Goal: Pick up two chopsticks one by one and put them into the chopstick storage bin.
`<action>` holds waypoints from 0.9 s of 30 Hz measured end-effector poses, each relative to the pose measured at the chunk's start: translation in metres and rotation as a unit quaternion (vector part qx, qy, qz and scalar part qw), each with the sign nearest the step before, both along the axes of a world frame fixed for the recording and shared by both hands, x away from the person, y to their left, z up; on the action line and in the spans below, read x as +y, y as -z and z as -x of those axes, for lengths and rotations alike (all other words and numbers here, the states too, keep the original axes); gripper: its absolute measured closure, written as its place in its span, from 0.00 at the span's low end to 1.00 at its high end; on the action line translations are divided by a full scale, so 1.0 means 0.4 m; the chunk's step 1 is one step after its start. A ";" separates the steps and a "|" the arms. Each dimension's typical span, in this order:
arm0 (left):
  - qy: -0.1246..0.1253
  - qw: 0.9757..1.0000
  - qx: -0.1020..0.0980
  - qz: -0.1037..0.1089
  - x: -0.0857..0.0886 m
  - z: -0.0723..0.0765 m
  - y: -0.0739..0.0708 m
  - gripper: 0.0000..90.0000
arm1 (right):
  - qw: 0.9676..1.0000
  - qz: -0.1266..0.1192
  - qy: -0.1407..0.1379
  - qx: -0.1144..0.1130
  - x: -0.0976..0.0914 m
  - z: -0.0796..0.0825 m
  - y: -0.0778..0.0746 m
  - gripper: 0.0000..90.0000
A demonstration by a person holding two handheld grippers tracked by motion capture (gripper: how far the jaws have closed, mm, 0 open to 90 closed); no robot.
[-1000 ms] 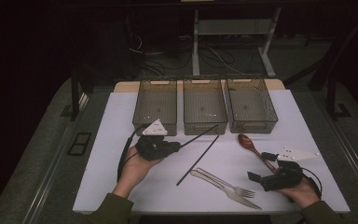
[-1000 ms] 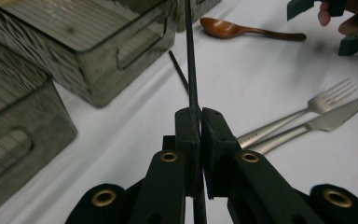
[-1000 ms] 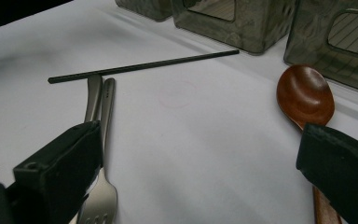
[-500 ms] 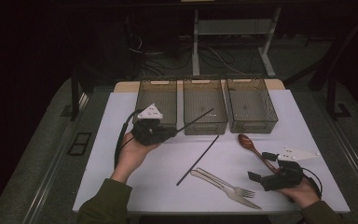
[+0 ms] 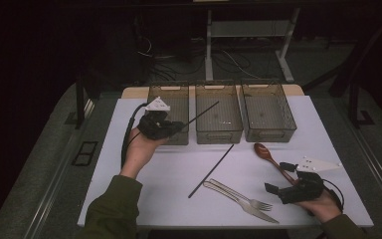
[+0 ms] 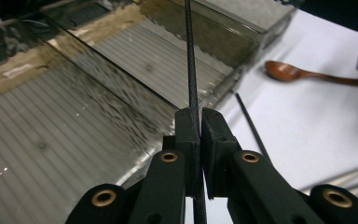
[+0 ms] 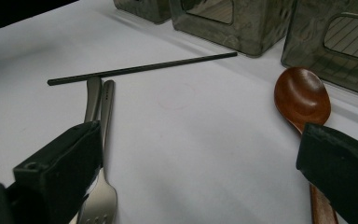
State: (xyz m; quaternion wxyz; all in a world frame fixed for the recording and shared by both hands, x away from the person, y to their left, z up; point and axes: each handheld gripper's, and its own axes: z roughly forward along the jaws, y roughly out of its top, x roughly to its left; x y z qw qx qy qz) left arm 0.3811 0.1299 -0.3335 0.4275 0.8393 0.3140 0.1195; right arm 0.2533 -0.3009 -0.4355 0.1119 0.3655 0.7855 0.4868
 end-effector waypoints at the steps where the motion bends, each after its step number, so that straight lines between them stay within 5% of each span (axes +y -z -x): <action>1: -0.007 1.000 0.000 0.001 0.001 -0.006 -0.001 0.95 | 1.000 0.000 0.000 0.000 0.000 0.000 0.000 0.01; 17: -0.079 0.997 0.007 -0.012 0.052 -0.112 -0.005 0.95 | 1.000 -0.004 -0.001 0.001 0.000 0.001 -0.001 0.01; 27: -0.124 0.992 0.023 -0.028 0.077 -0.158 0.035 0.95 | 1.000 -0.006 0.000 -0.002 -0.001 0.001 -0.002 0.01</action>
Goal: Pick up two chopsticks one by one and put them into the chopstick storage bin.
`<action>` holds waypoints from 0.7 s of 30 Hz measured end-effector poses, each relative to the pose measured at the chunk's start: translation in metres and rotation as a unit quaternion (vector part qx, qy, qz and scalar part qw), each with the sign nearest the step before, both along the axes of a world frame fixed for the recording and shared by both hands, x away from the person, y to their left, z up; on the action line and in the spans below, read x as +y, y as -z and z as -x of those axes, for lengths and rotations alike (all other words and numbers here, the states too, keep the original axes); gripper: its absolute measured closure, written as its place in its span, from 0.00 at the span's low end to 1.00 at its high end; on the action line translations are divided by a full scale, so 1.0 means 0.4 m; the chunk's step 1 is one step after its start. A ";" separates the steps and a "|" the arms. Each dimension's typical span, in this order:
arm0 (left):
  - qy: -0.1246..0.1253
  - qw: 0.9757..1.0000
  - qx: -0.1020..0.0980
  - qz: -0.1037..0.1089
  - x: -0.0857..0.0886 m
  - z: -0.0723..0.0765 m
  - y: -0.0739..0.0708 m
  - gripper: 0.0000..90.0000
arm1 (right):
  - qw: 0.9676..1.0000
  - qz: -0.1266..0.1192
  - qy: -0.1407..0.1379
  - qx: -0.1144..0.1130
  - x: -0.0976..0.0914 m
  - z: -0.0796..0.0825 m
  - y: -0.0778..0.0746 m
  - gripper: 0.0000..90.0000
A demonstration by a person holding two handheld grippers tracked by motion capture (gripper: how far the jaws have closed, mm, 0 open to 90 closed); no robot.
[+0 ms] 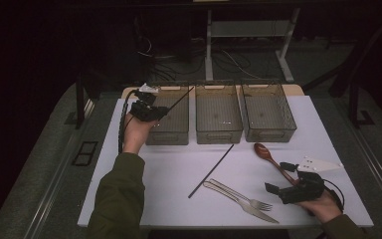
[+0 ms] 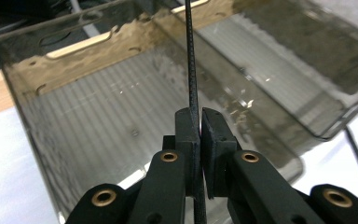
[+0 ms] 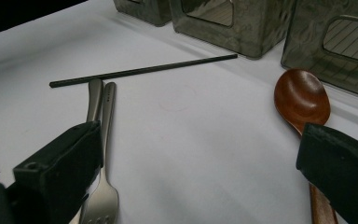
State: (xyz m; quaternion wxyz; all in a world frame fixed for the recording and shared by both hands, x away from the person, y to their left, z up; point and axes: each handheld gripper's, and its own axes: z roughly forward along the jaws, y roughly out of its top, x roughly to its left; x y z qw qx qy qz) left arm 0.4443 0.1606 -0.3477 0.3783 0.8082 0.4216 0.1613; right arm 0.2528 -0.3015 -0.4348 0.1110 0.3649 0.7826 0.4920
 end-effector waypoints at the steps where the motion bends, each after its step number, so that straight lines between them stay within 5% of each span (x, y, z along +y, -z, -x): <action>1: -0.007 1.000 0.001 -0.001 0.003 -0.004 0.004 0.95 | 1.000 0.000 0.000 0.001 0.000 0.000 0.000 0.01; 9: -0.042 0.999 0.026 -0.021 0.038 -0.033 0.032 0.95 | 1.000 -0.001 0.001 0.001 -0.001 0.001 -0.001 0.01; 21: -0.047 0.996 0.052 -0.064 0.011 -0.060 0.056 0.95 | 1.000 -0.002 0.000 0.001 -0.002 0.001 -0.001 0.01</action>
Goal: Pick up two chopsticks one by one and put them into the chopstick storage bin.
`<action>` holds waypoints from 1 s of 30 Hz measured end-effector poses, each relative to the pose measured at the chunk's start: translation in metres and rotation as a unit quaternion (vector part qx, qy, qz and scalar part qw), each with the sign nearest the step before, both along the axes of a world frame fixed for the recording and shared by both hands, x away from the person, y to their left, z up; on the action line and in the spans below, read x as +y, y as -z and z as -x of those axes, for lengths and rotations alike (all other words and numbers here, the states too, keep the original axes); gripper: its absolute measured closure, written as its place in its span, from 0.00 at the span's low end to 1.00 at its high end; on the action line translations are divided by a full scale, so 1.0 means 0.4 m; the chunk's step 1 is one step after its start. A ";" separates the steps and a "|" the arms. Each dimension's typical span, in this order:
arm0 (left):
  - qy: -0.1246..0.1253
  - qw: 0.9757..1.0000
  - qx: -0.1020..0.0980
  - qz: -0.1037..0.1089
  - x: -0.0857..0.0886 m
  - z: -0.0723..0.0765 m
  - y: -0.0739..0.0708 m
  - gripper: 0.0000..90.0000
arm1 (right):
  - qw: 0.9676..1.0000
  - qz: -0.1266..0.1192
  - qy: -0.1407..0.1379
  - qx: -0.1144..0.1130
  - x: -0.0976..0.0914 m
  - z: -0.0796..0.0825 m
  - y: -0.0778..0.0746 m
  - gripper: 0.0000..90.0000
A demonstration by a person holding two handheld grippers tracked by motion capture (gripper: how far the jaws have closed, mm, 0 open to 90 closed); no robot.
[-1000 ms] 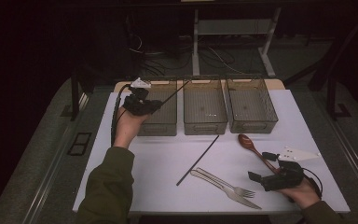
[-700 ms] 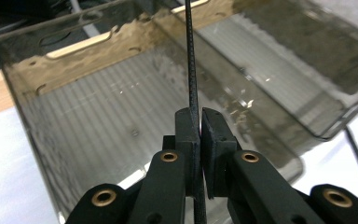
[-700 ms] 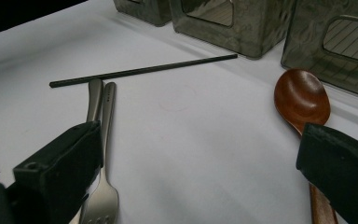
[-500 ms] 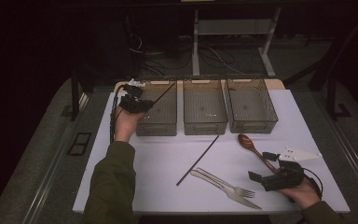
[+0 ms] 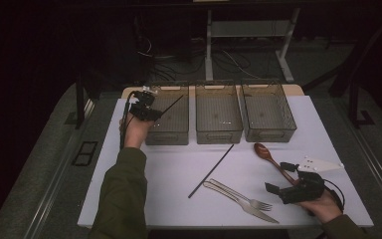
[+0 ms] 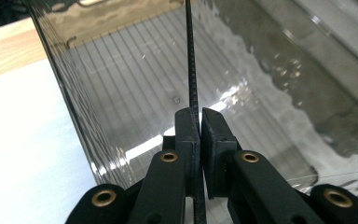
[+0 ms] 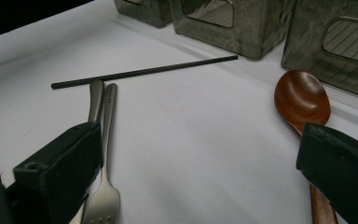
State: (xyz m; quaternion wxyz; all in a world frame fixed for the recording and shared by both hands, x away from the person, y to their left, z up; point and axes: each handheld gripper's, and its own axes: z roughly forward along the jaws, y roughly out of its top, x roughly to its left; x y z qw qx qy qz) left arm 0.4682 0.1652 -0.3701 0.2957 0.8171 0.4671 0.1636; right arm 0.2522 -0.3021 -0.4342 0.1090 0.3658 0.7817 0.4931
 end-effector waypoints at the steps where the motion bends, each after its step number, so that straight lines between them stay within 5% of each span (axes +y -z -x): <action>1: 0.002 1.000 0.001 -0.002 -0.003 -0.002 0.003 0.95 | 1.000 -0.001 0.000 0.001 0.000 0.001 -0.001 0.01; 17: 0.008 1.000 0.017 -0.016 -0.004 -0.013 0.027 0.94 | 1.000 -0.002 -0.001 0.000 0.000 0.001 -0.001 0.01; 23: 0.007 1.000 -0.012 -0.014 -0.002 -0.003 0.010 0.84 | 1.000 -0.001 -0.001 0.000 0.000 0.000 -0.001 0.01; 30: 0.032 0.999 -0.035 0.020 0.002 0.027 -0.026 0.69 | 1.000 -0.001 0.000 0.000 0.000 0.000 -0.001 0.01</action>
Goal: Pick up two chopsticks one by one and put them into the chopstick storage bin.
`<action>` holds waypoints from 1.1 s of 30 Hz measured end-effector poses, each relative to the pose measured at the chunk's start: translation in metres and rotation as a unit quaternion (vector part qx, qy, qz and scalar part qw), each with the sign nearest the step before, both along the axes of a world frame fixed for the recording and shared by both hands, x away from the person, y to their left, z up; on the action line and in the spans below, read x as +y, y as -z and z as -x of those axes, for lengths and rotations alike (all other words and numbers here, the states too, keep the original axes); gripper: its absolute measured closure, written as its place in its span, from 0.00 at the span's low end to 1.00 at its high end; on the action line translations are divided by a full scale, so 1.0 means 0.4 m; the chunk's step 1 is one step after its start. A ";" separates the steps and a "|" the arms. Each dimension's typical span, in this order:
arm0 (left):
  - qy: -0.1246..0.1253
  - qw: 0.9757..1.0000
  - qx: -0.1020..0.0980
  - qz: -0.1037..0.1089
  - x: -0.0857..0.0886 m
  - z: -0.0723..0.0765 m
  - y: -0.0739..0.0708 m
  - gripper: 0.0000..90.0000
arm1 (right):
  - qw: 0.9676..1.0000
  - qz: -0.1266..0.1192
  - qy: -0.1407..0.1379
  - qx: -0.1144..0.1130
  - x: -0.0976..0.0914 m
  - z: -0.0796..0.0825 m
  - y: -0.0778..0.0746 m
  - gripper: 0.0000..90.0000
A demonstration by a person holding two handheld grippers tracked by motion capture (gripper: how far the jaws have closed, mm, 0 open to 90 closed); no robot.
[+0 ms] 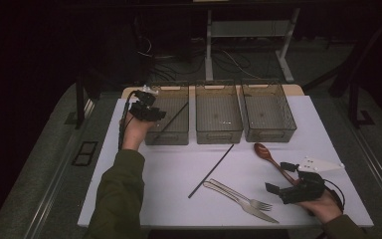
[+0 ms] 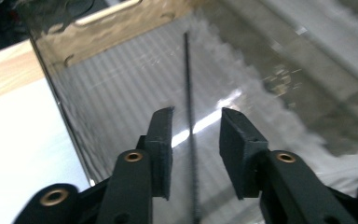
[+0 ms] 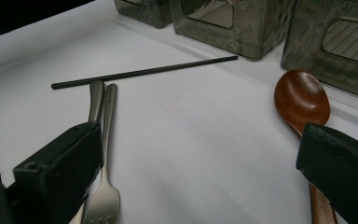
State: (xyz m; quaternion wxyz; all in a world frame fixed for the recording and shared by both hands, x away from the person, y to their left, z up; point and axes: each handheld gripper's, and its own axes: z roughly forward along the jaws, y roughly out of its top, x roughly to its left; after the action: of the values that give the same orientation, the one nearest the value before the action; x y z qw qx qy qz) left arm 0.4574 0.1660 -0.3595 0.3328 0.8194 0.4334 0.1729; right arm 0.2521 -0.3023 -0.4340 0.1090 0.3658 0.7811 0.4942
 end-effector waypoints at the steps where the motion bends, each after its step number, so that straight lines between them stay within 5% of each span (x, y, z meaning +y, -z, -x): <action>1: 0.003 1.000 -0.003 0.007 0.000 0.005 -0.005 0.67 | 1.000 0.000 0.000 0.000 0.000 0.000 0.000 0.01; 10: 0.052 0.996 -0.033 0.062 -0.006 0.088 -0.061 0.51 | 1.000 0.002 0.001 -0.001 0.000 0.000 0.001 0.01; 15: 0.080 0.994 -0.040 0.070 -0.022 0.140 -0.066 0.44 | 1.000 0.003 0.001 -0.001 0.000 0.000 0.001 0.01; 27: 0.140 0.983 -0.060 0.100 -0.063 0.250 -0.029 0.35 | 1.000 0.003 0.003 0.002 0.001 0.002 0.001 0.01; 33: 0.165 0.980 -0.063 0.094 -0.096 0.300 0.004 0.32 | 1.000 0.004 0.002 -0.002 0.000 0.002 0.001 0.01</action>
State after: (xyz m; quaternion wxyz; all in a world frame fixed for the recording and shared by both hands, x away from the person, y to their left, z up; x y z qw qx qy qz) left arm 0.3374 0.1277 -0.3610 0.4588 0.8321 0.2851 0.1256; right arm 0.2514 -0.3023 -0.4342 0.1129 0.3657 0.7822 0.4915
